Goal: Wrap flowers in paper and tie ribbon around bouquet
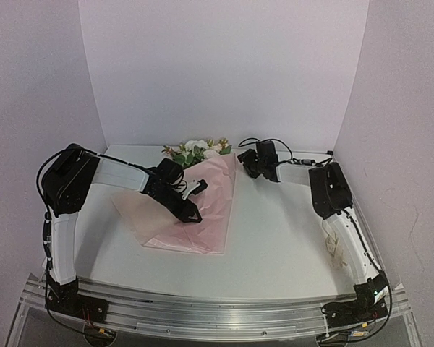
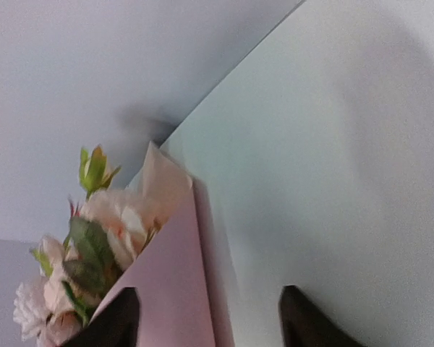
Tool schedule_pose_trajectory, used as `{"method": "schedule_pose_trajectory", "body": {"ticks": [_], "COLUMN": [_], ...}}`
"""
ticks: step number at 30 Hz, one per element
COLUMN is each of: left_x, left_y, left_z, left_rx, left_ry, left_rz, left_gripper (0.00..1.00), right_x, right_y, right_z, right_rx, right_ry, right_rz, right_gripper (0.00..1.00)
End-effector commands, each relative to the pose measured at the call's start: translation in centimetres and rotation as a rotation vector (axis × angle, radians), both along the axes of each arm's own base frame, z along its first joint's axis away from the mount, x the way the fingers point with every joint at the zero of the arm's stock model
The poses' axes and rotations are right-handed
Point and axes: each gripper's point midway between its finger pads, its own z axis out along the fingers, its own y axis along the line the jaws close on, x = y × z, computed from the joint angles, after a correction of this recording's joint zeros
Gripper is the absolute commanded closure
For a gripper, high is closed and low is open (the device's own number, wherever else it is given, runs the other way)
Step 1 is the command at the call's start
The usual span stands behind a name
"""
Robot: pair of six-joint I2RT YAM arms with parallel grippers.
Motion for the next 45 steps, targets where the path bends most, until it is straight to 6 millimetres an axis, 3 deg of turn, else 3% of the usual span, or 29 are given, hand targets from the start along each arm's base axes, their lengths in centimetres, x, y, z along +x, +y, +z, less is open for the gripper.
{"method": "schedule_pose_trajectory", "body": {"ticks": [1, 3, 7, 10, 13, 19, 25, 26, 28, 29, 31, 34, 36, 41, 45], "left_x": [-2.8, -2.7, -2.3, -2.3, -2.3, -2.5, -2.6, -2.6, -2.7, -2.7, -2.6, -2.7, -2.7, -2.6, -2.7], "left_y": [3.8, 3.6, 3.4, 3.4, 3.5, 3.7, 3.6, 3.6, 3.6, 3.6, 3.7, 3.7, 3.6, 3.5, 3.5], "left_z": [-5.8, -5.8, -5.6, -5.5, -5.3, -5.6, -5.4, -5.5, -5.6, -5.6, -5.6, -5.6, -5.6, -5.5, -5.5], "left_rx": [0.181, 0.177, 0.172, 0.172, 0.173, 0.183, 0.172, 0.172, 0.175, 0.177, 0.18, 0.178, 0.176, 0.172, 0.169], "left_ry": [0.141, 0.136, 0.12, 0.112, 0.102, 0.123, 0.138, 0.138, 0.137, 0.135, 0.133, 0.134, 0.135, 0.136, 0.146], "left_rz": [0.049, 0.047, 0.049, 0.047, 0.048, 0.057, 0.068, 0.067, 0.066, 0.064, 0.065, 0.064, 0.064, 0.071, 0.076], "left_gripper": [0.51, 0.52, 0.51, 0.51, 0.51, 0.52, 0.52, 0.52, 0.52, 0.52, 0.52, 0.52, 0.52, 0.52, 0.52], "right_x": [-6.2, -10.6, -20.3, -24.9, -26.7, -30.3, -33.8, -34.2, -34.6, -34.6, -34.6, -35.6, -37.0, -40.9, -43.9], "right_y": [1.8, 2.4, 5.2, 6.5, 7.0, 7.6, 7.4, 7.3, 7.2, 7.3, 7.3, 7.7, 8.4, 9.7, 9.2], "right_z": [4.3, 4.4, 0.6, -2.4, -3.7, -4.4, -4.0, -4.3, -4.8, -4.8, -5.0, -5.4, -5.5, -6.7, -8.3], "right_rx": [-0.089, -0.06, -0.004, 0.027, 0.056, 0.067, 0.128, 0.132, 0.132, 0.133, 0.132, 0.148, 0.153, 0.129, 0.1], "right_ry": [0.006, 0.073, 0.265, 0.364, 0.387, 0.417, 0.411, 0.416, 0.423, 0.416, 0.411, 0.436, 0.44, 0.479, 0.534], "right_rz": [0.316, 0.398, 0.527, 0.537, 0.5, 0.503, 0.511, 0.509, 0.51, 0.514, 0.522, 0.555, 0.592, 0.655, 0.665], "right_gripper": [0.12, 0.11, 0.21, 0.32, 0.43, 0.65, 0.65, 0.71, 0.97, 1.0, 1.0, 0.77, 0.7, 0.74, 0.75]}}
